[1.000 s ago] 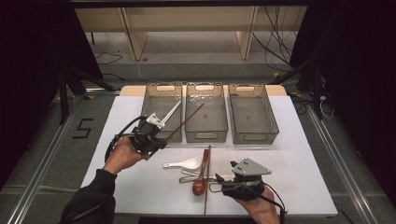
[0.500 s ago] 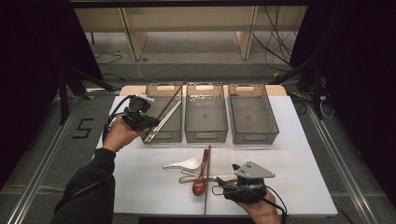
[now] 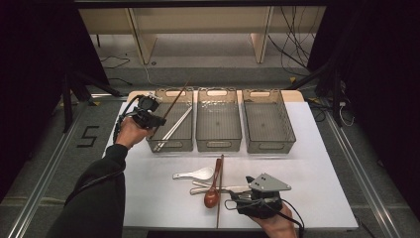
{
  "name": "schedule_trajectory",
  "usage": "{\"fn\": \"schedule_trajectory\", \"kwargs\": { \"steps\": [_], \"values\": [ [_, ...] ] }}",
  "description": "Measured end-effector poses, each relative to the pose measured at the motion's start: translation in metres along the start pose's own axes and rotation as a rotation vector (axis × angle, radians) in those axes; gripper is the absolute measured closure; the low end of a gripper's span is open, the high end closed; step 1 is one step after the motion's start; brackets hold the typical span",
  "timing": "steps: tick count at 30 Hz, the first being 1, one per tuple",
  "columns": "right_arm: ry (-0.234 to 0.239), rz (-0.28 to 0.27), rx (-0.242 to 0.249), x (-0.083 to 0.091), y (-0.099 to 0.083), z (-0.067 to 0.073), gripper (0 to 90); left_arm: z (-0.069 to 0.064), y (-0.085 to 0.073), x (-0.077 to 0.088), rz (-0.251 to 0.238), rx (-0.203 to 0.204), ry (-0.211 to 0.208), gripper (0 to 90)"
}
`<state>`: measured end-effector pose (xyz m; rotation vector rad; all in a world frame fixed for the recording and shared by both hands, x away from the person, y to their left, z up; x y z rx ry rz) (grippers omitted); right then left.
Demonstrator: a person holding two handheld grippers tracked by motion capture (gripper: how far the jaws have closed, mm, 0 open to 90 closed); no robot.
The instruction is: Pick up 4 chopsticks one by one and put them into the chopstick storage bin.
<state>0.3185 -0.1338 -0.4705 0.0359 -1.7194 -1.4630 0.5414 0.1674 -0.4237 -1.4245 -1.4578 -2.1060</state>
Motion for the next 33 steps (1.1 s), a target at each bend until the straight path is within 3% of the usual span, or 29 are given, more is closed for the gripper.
{"fn": "schedule_trajectory", "kwargs": {
  "steps": [4, 12, 20, 26, 33],
  "values": [
    [-0.001, 0.003, 0.004, 0.000, -0.001, 0.001, 31.0, 0.010, 0.002, -0.009, 0.002, 0.021, 0.019, 83.3],
    [0.005, 0.004, 0.009, 0.001, -0.001, 0.002, 31.0, 0.015, -0.004, -0.021, 0.015, 0.044, 0.040, 83.2],
    [0.009, 0.004, 0.013, 0.000, -0.002, 0.003, 31.0, 0.017, -0.011, -0.028, 0.035, 0.059, 0.038, 82.9],
    [0.009, 0.007, 0.013, 0.001, -0.002, 0.003, 31.0, 0.020, -0.017, -0.033, 0.044, 0.097, 0.031, 81.8],
    [0.010, 0.006, 0.003, 0.001, -0.002, 0.003, 31.0, 0.021, -0.019, -0.033, 0.035, 0.123, 0.027, 60.3]
  ]
}}
Point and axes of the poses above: each handheld gripper's, and its own axes: x roughly backward along the jaws, y roughly out of its top, z roughly to its left, the point moved 6 cm from there along -x, roughly forward along the jaws, and after that the axes turned 3 degrees about -x, right-handed, at the moved point
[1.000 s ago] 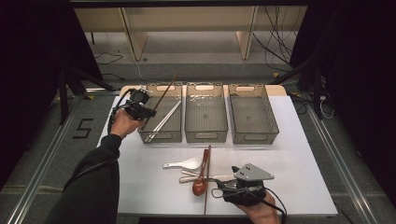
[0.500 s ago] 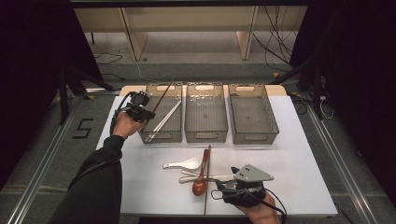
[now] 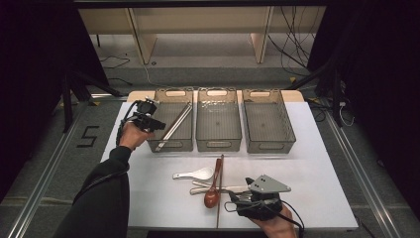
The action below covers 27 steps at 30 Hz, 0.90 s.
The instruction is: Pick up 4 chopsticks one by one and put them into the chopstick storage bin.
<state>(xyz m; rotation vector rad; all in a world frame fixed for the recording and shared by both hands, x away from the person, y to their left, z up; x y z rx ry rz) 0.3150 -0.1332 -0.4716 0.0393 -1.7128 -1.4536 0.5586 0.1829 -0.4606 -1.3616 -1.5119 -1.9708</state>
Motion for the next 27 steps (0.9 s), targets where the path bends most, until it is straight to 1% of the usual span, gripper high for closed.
{"fn": "schedule_trajectory", "kwargs": {
  "steps": [1, 3, 5, 6, 7, 8, 9, 10, 11, 12, 13, 14, 15, 16, 18, 19, 21, 23, 25, 27],
  "values": [
    [0.001, 0.002, -0.001, 0.000, 0.000, 0.000, 31.0, 0.000, 0.000, 0.001, -0.010, 0.013, -0.009, 57.1],
    [-0.001, 0.003, -0.006, 0.000, 0.000, 0.000, 31.0, -0.002, -0.001, 0.007, -0.009, 0.035, -0.033, 47.2],
    [0.000, 0.006, -0.015, 0.000, 0.000, 0.000, 31.0, -0.004, -0.001, 0.010, -0.017, 0.039, -0.041, 42.0],
    [0.000, 0.006, -0.015, 0.000, 0.000, 0.000, 31.0, -0.006, -0.002, 0.013, -0.026, 0.038, -0.053, 42.0],
    [0.002, 0.012, -0.032, 0.000, 0.000, -0.001, 31.1, -0.010, -0.003, 0.020, -0.058, 0.042, -0.068, 38.2],
    [0.005, 0.012, -0.038, 0.000, 0.000, -0.001, 31.3, -0.010, -0.003, 0.020, -0.058, 0.042, -0.068, 37.4],
    [0.004, 0.013, -0.047, 0.000, 0.000, -0.001, 31.4, -0.013, -0.005, 0.029, -0.087, 0.051, -0.084, 36.3],
    [0.002, 0.016, -0.051, 0.000, 0.000, -0.001, 31.4, -0.013, -0.005, 0.029, -0.087, 0.051, -0.084, 35.4],
    [0.004, 0.018, -0.055, 0.000, 0.000, -0.001, 31.5, -0.016, -0.009, 0.037, -0.110, 0.051, -0.099, 34.4],
    [0.000, 0.019, -0.055, -0.001, 0.000, -0.001, 31.6, -0.016, -0.009, 0.037, -0.110, 0.051, -0.099, 33.7],
    [-0.002, 0.021, -0.056, -0.001, 0.000, 0.000, 31.6, -0.020, -0.013, 0.045, -0.131, 0.052, -0.102, 32.7],
    [0.000, 0.022, -0.052, -0.001, 0.000, 0.000, 31.6, -0.020, -0.013, 0.045, -0.131, 0.052, -0.102, 31.6],
    [0.001, 0.025, -0.054, -0.002, 0.000, 0.001, 31.8, -0.025, -0.017, 0.052, -0.161, 0.054, -0.119, 31.0],
    [0.004, 0.031, -0.060, -0.002, 0.000, 0.002, 32.1, -0.025, -0.017, 0.052, -0.161, 0.054, -0.119, 30.4],
    [0.008, 0.040, -0.068, -0.004, 0.000, 0.004, 32.5, -0.031, -0.022, 0.058, -0.177, 0.038, -0.128, 29.1],
    [0.007, 0.047, -0.069, -0.005, -0.001, 0.006, 32.5, -0.036, -0.027, 0.063, -0.193, 0.032, -0.135, 28.5],
    [0.006, 0.063, -0.071, -0.008, -0.002, 0.007, 32.5, -0.040, -0.032, 0.068, -0.214, 0.049, -0.139, 27.4],
    [0.009, 0.072, -0.086, -0.010, -0.002, 0.010, 32.5, -0.042, -0.035, 0.069, -0.217, 0.049, -0.142, 26.8],
    [0.008, 0.084, -0.083, -0.012, -0.002, 0.015, 32.4, -0.046, -0.044, 0.072, -0.225, 0.049, -0.138, 25.7],
    [0.016, 0.101, -0.086, -0.015, -0.004, 0.020, 32.2, -0.047, -0.047, 0.072, -0.226, 0.044, -0.139, 25.2]
  ]
}}
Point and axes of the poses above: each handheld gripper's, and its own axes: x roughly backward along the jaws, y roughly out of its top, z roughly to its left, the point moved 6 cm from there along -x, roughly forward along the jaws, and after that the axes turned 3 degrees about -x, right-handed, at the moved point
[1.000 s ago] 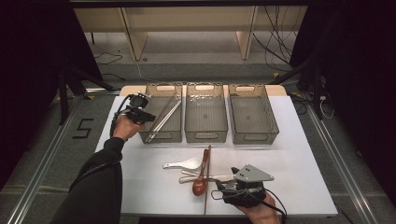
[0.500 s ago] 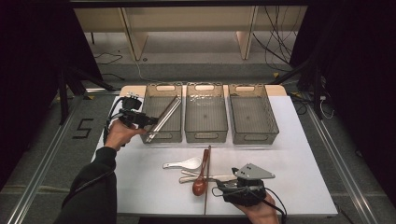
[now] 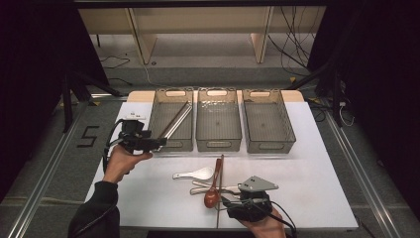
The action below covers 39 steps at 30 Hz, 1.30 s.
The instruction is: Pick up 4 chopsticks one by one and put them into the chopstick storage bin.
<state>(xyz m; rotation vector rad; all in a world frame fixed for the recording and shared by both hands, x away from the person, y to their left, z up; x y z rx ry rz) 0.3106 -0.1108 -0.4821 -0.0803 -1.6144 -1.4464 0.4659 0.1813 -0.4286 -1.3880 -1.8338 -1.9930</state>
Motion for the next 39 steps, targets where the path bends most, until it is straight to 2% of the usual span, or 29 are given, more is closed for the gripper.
{"fn": "schedule_trajectory", "kwargs": {
  "steps": [8, 14, 20, 26, 33, 39],
  "values": [
    [0.021, 0.057, 0.011, -0.013, -0.007, 0.021, 31.7, -0.010, -0.018, -0.001, 0.037, -0.037, 0.016, 23.2],
    [0.014, 0.092, 0.045, -0.023, -0.013, 0.032, 31.1, -0.015, -0.027, 0.002, 0.045, -0.042, 0.022, 22.8],
    [-0.002, 0.120, 0.069, -0.028, -0.018, 0.038, 31.1, -0.018, -0.033, 0.007, 0.030, -0.036, 0.018, 22.1],
    [-0.018, 0.146, 0.076, -0.032, -0.022, 0.036, 31.7, -0.020, -0.036, 0.009, 0.017, -0.031, 0.012, 21.9],
    [-0.027, 0.177, 0.073, -0.032, -0.026, 0.031, 35.9, -0.021, -0.040, 0.007, 0.031, -0.036, 0.005, 21.7],
    [-0.029, 0.203, 0.046, -0.031, -0.029, 0.021, 42.2, -0.024, -0.041, 0.006, 0.033, -0.044, 0.002, 21.7]
  ]
}}
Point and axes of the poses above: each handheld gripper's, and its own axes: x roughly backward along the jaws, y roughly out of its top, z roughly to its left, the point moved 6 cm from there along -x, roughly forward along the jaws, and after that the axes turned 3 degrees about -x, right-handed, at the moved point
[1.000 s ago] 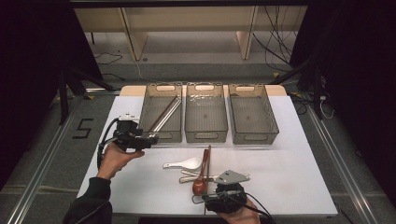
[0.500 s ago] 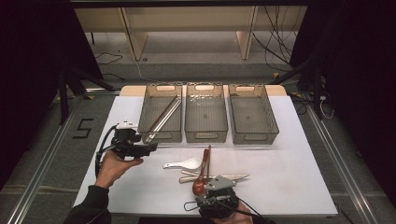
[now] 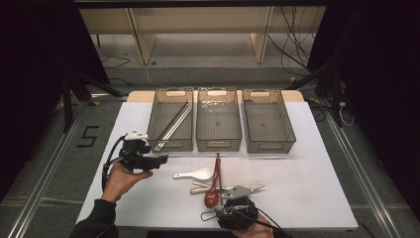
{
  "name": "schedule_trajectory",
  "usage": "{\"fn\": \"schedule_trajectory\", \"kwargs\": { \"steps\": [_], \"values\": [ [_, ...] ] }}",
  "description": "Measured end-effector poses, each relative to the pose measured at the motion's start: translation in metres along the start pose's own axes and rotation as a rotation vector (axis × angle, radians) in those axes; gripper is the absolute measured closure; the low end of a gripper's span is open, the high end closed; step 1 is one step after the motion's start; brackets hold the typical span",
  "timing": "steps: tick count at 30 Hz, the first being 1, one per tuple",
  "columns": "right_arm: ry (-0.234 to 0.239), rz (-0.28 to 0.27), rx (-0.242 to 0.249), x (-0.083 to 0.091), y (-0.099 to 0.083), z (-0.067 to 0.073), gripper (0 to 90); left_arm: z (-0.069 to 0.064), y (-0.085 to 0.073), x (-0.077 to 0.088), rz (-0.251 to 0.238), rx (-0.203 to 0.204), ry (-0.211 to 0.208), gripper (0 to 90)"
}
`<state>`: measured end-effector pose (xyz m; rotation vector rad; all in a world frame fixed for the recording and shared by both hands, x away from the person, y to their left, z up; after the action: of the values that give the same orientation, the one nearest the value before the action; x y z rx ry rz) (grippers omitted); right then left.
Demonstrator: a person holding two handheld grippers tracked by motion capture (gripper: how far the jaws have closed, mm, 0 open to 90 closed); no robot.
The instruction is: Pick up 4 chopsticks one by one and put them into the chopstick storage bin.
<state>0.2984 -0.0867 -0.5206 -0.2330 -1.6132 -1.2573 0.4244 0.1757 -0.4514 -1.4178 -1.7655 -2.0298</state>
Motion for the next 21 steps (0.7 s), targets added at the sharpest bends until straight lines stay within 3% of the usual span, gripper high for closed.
{"fn": "schedule_trajectory", "kwargs": {
  "steps": [10, 21],
  "values": [
    [0.014, 0.018, -0.048, -0.001, -0.004, -0.010, 56.8, -0.003, 0.000, -0.001, 0.006, -0.009, -0.007, 21.7],
    [0.009, 0.025, -0.091, -0.001, -0.006, -0.022, 81.0, -0.005, -0.001, -0.003, 0.010, -0.019, -0.013, 21.8]
  ]
}}
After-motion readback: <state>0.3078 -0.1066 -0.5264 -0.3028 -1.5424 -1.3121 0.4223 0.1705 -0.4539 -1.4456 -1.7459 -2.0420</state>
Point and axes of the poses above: each handheld gripper's, and its own axes: x roughly backward along the jaws, y roughly out of its top, z roughly to its left, the point moved 6 cm from there along -x, roughly forward along the jaws, and after that the axes turned 3 degrees about -x, right-handed, at the moved point
